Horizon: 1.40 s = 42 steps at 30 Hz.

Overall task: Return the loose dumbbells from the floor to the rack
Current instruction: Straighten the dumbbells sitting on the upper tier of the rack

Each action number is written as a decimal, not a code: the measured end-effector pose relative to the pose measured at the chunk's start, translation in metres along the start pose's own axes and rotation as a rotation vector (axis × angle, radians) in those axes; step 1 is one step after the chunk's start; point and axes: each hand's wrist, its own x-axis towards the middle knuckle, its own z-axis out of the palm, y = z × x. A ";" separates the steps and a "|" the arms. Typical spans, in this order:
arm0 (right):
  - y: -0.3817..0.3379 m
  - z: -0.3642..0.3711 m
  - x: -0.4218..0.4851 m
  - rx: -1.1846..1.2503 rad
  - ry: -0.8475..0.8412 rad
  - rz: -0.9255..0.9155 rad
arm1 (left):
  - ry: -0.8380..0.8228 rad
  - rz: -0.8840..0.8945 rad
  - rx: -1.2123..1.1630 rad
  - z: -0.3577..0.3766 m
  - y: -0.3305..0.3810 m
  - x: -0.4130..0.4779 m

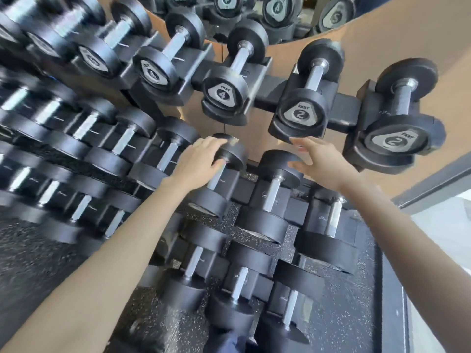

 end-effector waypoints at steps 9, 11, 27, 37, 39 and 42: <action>-0.028 0.012 0.017 0.069 0.027 0.006 | 0.030 0.016 0.096 -0.027 -0.030 0.004; -0.036 0.020 0.035 0.102 0.056 0.022 | 0.019 0.021 0.096 -0.026 -0.044 0.017; -0.040 0.067 0.245 0.046 0.150 0.315 | -0.205 0.226 0.033 -0.032 -0.124 0.225; -0.066 0.045 0.267 -0.206 0.048 0.241 | -0.240 0.079 -0.359 -0.016 -0.152 0.225; -0.071 0.037 0.270 -0.288 0.015 0.199 | -0.086 0.071 -0.168 -0.009 -0.154 0.222; -0.071 0.035 0.274 -0.318 -0.020 0.209 | 0.111 0.142 -0.002 -0.010 -0.158 0.222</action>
